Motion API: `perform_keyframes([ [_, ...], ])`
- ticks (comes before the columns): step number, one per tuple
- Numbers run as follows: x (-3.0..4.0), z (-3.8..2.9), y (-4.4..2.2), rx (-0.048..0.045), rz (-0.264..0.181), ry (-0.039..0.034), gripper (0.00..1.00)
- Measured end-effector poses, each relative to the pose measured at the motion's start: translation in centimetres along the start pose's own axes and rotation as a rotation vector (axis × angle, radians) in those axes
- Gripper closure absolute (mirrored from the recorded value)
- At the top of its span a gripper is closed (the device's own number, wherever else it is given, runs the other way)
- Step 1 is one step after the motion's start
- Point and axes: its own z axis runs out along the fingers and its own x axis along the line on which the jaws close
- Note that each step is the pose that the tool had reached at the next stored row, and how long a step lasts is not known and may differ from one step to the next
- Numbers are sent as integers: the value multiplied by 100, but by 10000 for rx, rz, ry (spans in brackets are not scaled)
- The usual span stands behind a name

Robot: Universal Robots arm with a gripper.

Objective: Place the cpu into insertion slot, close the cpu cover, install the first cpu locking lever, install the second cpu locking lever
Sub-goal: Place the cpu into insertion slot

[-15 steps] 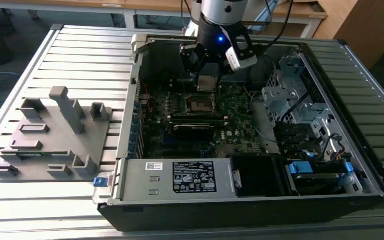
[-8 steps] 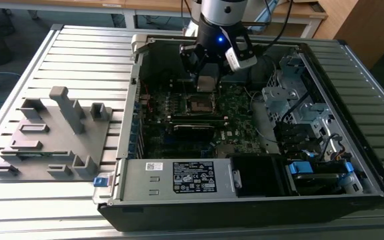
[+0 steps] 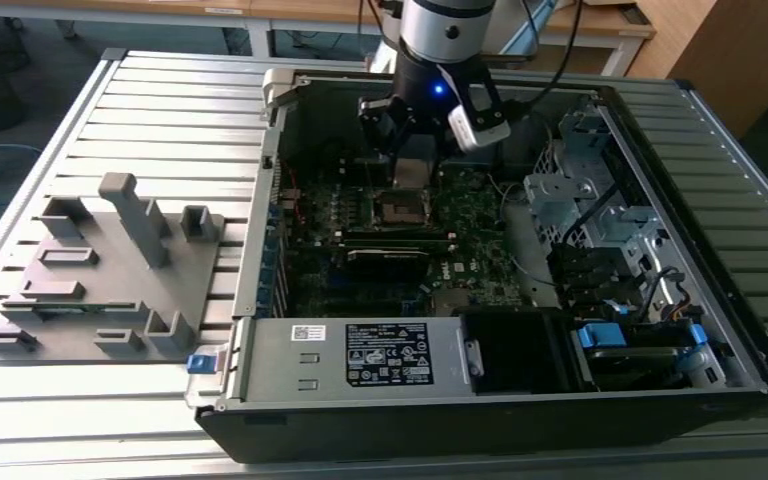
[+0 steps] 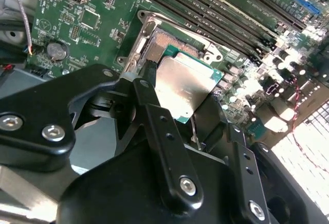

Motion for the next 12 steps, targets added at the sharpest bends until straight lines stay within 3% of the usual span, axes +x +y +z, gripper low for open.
perform_keyframes([
  [6, -1, 96, 28, 4, 0, 0, 46],
  [12, -7, 121, 79, 0, -2, -1, 46],
])
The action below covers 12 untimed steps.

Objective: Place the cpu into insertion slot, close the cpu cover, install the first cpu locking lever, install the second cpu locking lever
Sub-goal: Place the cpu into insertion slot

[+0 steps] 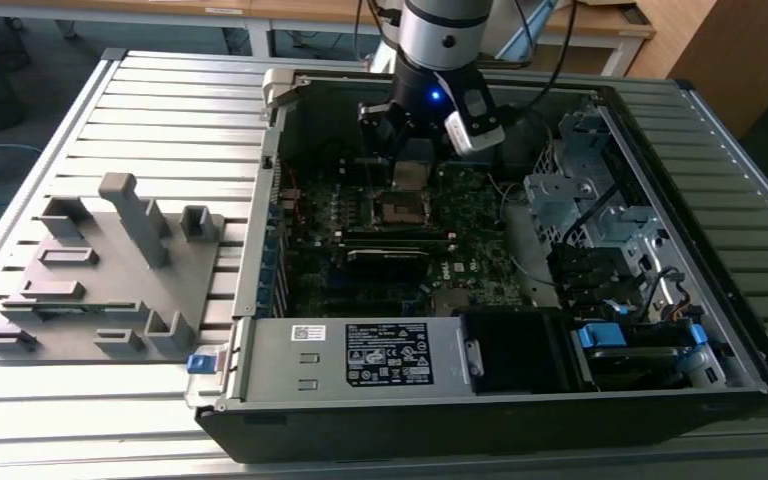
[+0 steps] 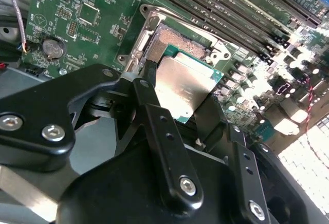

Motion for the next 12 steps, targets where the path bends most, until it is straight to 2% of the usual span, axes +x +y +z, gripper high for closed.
perform_keyframes([
  [12, -109, 24, 7, 35, 5, -1, 46],
])
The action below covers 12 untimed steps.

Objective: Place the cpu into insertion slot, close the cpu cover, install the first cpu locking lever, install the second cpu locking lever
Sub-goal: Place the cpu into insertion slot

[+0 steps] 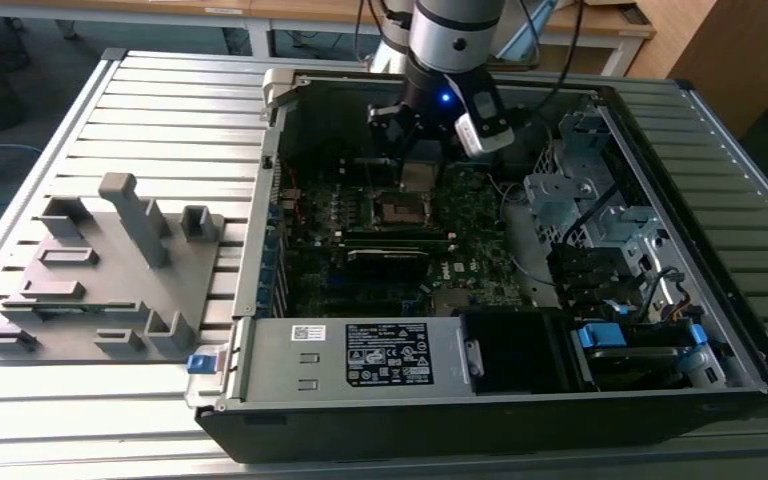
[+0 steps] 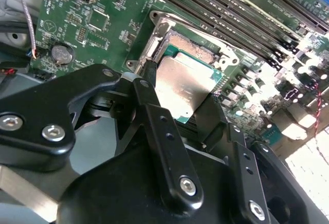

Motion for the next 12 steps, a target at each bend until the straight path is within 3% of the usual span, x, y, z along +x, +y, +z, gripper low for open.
perform_keyframes([
  [8, -48, 12, 2, 18, -1, 0, 46],
  [12, -108, 23, 3, 27, 0, -1, 46],
])
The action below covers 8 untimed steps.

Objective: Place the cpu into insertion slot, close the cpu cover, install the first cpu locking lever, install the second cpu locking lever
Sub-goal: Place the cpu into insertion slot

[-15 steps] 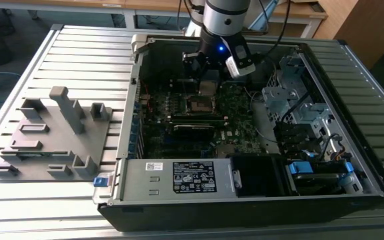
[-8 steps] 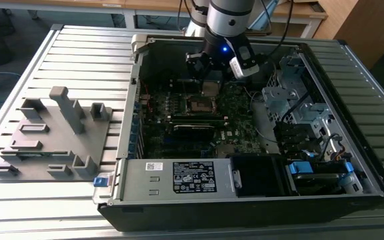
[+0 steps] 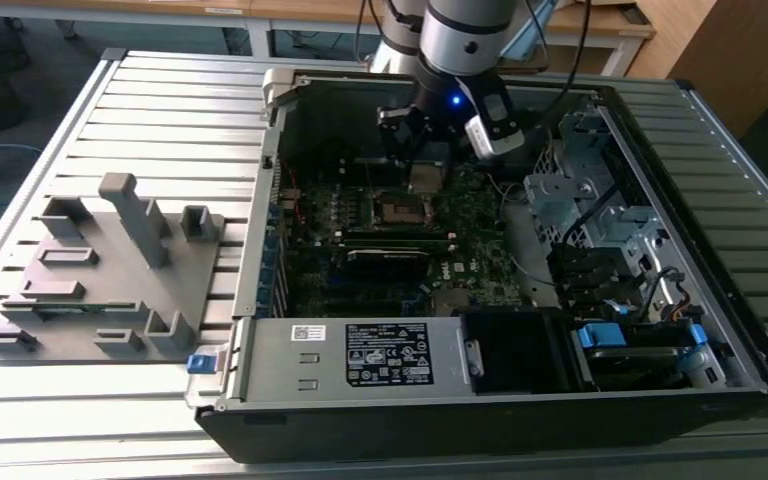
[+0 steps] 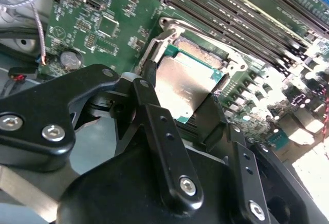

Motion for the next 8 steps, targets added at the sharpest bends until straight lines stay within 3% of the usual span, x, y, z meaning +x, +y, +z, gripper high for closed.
perform_keyframes([
  [8, -61, 16, 2, 10, 1, 0, 46],
])
